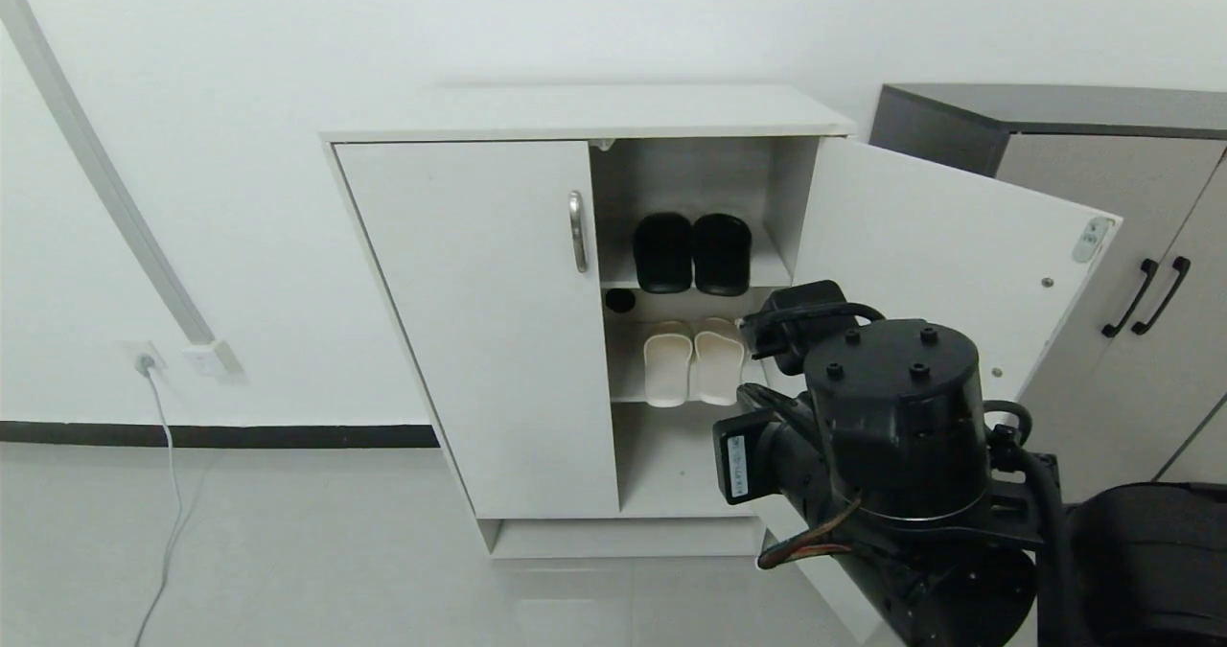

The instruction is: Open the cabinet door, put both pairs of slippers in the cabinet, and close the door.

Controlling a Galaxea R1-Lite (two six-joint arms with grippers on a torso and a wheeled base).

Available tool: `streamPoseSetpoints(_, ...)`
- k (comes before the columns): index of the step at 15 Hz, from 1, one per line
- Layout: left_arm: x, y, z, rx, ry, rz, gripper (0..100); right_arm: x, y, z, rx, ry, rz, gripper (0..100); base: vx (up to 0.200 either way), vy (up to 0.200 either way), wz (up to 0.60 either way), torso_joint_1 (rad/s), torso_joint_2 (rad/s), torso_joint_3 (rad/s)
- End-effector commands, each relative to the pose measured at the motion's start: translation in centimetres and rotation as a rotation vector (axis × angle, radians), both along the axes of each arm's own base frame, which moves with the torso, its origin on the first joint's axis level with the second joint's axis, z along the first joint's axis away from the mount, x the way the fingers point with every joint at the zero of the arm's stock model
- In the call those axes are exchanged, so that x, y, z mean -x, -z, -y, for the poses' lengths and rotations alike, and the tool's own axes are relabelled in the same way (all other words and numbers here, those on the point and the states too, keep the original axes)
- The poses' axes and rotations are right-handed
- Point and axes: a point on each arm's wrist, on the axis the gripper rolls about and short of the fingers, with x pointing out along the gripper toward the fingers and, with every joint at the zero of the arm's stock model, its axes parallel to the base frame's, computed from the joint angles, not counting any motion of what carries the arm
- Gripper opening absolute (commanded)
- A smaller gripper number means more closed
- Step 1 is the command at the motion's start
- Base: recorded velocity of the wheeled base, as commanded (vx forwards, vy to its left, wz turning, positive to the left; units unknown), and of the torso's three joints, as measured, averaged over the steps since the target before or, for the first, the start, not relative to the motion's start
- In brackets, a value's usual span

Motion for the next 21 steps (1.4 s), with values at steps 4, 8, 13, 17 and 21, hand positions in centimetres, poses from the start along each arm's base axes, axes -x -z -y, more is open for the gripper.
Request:
streamPoseSetpoints(4,-0.01,0.02,0.0,0.0,0.0,-0.002,0,-0.01,0.06,-0.03,0.002,0.0,-0.001,0,0.0,0.0,0.0,0.104,-0.46,-0.355)
streamPoseSetpoints(8,-0.01,0.02,0.0,0.0,0.0,-0.002,0,0.0,0.1,-0.01,0.006,-0.001,-0.002,0,0.0,0.0,0.0,0.138,-0.47,-0.334)
streamPoseSetpoints(13,-0.01,0.02,0.0,0.0,0.0,-0.002,0,0.0,0.1,-0.01,0.008,-0.001,-0.001,0,0.0,0.0,0.0,0.176,-0.49,-0.321)
streamPoseSetpoints(17,-0.01,0.02,0.0,0.0,0.0,-0.002,0,0.08,0.14,0.01,0.009,-0.003,-0.002,0,0.0,0.0,0.0,0.203,-0.52,-0.319)
streamPoseSetpoints(21,-0.01,0.02,0.0,0.0,0.0,-0.002,0,0.08,0.14,0.01,0.009,-0.003,-0.002,0,0.0,0.0,0.0,0.231,-0.55,-0.326)
